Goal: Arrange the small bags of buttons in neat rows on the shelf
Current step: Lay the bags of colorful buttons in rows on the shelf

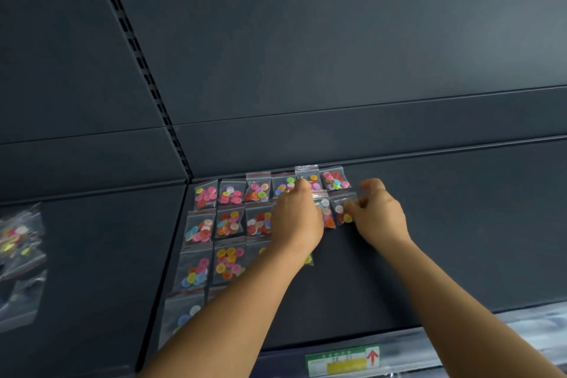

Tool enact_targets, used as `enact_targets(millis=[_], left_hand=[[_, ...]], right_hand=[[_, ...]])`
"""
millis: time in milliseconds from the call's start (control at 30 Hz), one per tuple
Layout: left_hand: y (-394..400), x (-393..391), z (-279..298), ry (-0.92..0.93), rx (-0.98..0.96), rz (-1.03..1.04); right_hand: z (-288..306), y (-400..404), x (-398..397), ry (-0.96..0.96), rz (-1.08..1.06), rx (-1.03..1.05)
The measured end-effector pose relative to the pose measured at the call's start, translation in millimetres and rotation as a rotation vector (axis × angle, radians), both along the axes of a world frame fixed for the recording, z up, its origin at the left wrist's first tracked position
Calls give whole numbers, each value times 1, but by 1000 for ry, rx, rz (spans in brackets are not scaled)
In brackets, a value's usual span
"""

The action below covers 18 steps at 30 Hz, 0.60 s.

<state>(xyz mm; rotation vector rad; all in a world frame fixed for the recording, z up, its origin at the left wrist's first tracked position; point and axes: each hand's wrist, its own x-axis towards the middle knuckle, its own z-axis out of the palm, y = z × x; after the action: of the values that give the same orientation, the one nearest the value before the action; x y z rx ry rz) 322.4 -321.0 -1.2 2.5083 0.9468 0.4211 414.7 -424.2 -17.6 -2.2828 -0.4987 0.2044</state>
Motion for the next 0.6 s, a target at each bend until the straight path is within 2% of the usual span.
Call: enact_targets(millis=[100, 200, 333, 467, 600], left_hand=[[2, -3, -3, -55, 153, -65], [4, -7, -6, -4, 263, -219], [0, -11, -12, 92, 254, -362], [0, -11, -13, 114, 269, -369], [0, -9, -14, 100, 269, -347]], right_hand=[[5, -5, -1, -117, 55, -62], [9, -12, -6, -248, 215, -123], [8, -15, -13, -340, 330, -209], [5, -11, -13, -357, 380, -195], [3, -8, -11, -361, 329, -191]])
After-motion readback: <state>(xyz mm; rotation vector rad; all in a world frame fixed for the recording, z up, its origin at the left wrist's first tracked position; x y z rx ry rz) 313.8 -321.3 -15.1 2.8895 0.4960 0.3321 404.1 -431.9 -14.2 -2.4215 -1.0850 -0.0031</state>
